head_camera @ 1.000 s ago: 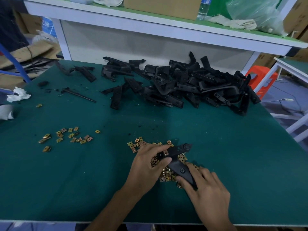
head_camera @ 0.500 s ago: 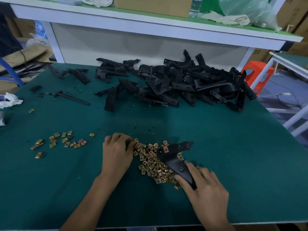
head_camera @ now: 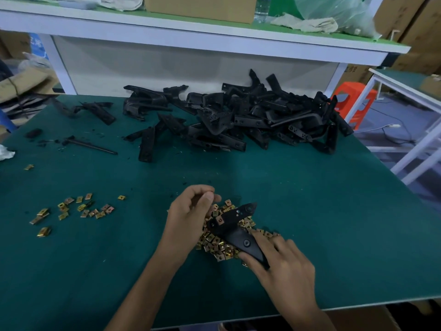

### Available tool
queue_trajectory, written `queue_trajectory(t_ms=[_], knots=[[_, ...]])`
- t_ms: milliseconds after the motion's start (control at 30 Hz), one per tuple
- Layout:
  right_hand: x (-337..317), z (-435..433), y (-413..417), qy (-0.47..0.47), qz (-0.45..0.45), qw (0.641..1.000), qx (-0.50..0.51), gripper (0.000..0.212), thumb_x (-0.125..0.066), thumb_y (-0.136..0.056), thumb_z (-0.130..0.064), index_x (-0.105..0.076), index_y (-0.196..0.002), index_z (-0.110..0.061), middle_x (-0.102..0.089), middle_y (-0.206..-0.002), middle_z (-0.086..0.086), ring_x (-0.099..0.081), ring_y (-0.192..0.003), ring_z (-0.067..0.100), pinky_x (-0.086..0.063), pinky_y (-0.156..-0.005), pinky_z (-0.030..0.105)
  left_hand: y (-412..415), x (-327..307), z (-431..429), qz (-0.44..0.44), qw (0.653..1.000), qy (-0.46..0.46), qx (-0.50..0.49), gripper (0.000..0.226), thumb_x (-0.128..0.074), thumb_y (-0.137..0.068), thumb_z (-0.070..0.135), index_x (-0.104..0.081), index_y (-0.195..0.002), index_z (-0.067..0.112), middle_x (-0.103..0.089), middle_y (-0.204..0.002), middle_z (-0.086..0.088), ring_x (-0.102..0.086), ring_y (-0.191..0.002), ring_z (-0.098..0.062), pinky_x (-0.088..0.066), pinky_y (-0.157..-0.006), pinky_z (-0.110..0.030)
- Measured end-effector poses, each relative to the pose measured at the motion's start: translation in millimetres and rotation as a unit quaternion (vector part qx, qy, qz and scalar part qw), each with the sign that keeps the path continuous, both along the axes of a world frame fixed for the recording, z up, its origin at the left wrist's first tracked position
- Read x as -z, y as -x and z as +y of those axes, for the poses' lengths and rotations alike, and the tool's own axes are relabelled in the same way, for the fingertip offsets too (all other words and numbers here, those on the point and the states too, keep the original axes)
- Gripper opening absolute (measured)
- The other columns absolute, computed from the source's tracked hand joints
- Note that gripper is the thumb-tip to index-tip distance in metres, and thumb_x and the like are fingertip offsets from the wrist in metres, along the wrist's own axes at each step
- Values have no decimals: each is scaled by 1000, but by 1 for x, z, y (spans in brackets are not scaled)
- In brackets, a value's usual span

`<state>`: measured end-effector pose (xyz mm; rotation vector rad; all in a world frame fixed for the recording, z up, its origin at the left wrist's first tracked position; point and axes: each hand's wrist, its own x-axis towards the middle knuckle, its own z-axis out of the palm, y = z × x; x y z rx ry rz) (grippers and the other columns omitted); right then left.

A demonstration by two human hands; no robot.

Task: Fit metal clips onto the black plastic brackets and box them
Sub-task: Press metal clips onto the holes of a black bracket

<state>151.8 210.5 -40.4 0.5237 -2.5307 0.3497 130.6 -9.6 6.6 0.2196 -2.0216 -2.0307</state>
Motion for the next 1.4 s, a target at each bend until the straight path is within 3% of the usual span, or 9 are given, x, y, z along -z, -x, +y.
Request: queue_trajectory(t_ms=[133,400,567,733,900,1400], knots=[[0,0,0,-1,16,1000,-7,48,-59,-89,-66,-75,-113,-28,-64,-85,-7,-58,-70,15,-42,-53,24,-1,-1,4,-5,1000,0,20,23,-57,-102,15,-68,-100,35,-77,-91,2,-69,-84,-3,-54,-74,-17],[1,-1,-1,4,14,1000,-9,49,-57,-91,-66,-75,-115,-27,-63,-84,-7,-57,-70,16,-44,-53,27,1,-7,4,-23,995,-50,87,23,-66,-95,5,-72,-111,21,-79,-101,4,-73,-97,-8,-54,-79,-14],[1,-1,-2,-2,21,1000,-14,49,-56,-92,-66,-75,-114,-27,-60,-81,-6,-56,-70,17,-44,-53,28,5,-8,5,-22,998,-9,65,19,-65,-98,18,-79,-91,28,-78,-91,3,-73,-86,-8,-57,-77,-18],[1,-1,-2,-3,22,1000,-13,47,-61,-89,-65,-75,-114,-27,-60,-81,-5,-57,-70,17,-45,-53,29,9,-7,6,-43,998,-7,51,15,-72,-93,20,-77,-90,34,-77,-84,2,-72,-81,-10,-56,-68,-18],[1,-1,-3,-7,21,1000,-15,48,-60,-90,-65,-75,-115,-27,-61,-82,-5,-57,-71,18,-46,-54,30,7,-11,4,-55,993,27,106,27,-63,-98,16,-79,-97,37,-77,-93,12,-69,-88,1,-49,-74,-11],[3,0,-2,-18,28,999,-27,47,-60,-91,-64,-75,-115,-26,-59,-79,-6,-56,-69,17,-45,-53,30,7,-16,-3,-76,966,146,201,25,-65,-96,22,-65,-110,43,-74,-94,13,-69,-84,-2,-49,-73,-19]])
